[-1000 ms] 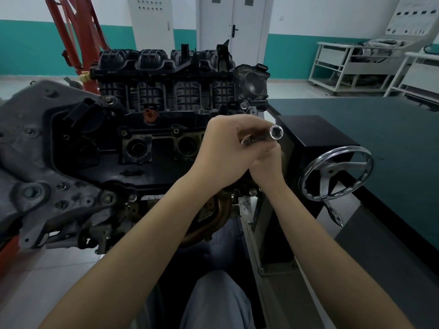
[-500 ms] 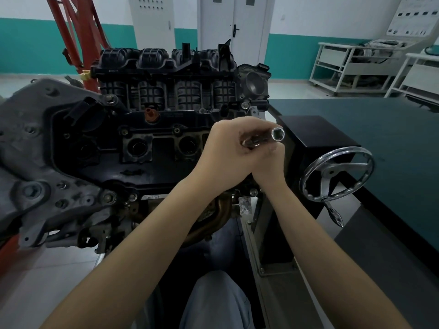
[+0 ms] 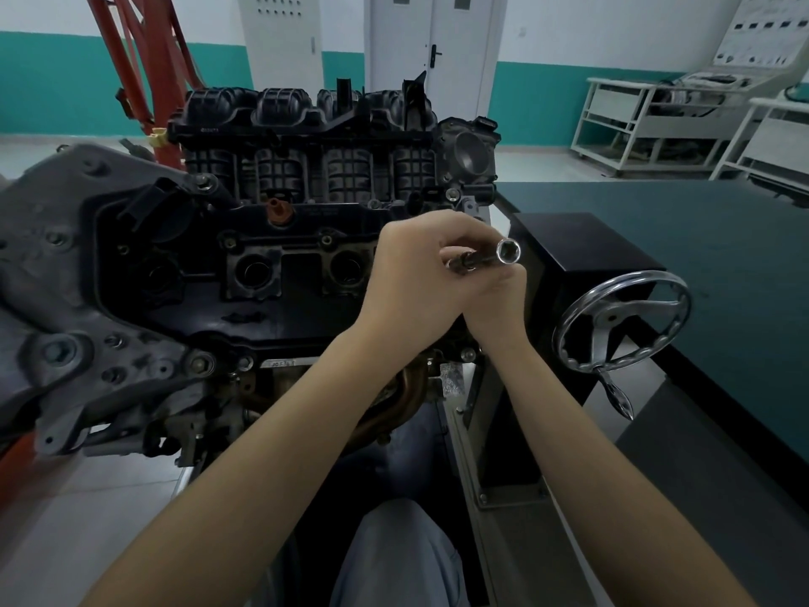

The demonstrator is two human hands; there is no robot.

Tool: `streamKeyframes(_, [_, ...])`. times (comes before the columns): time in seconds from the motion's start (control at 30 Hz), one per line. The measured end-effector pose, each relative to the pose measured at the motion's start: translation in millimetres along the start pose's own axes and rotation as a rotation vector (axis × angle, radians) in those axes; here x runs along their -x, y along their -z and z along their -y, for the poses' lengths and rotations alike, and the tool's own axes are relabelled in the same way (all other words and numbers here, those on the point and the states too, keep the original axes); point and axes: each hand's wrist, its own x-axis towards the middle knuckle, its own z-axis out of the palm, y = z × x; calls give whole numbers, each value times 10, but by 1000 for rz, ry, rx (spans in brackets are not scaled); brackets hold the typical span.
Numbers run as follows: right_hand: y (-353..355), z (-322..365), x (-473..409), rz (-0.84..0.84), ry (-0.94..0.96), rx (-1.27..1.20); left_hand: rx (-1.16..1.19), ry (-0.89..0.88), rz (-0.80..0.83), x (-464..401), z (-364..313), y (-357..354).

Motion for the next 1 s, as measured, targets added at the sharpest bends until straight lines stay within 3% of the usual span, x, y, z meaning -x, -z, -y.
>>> streamKeyframes(0.1, [20,-59,-5,12,25,19,9,-4,-48,1,-1,-1])
streamKeyframes(0.3, [44,-102,7,-12,24,70,96,10,89,-2,-11,25])
streamKeyframes(0.53, [53,-141,-9,16,14,17,-40,-40,-15,-8,-23,-4])
streamKeyframes(0.73, [36,-92,1,-15,18,82,47,0,107,-18,-11,33])
streamKeyframes(0.9, [30,-103,-6,1,9,37,-35,-17,-28,-16,-14,-10])
streamKeyframes(1.0, [46,-139,-2,9,-25,65,23,-22,37,-16,-11,7])
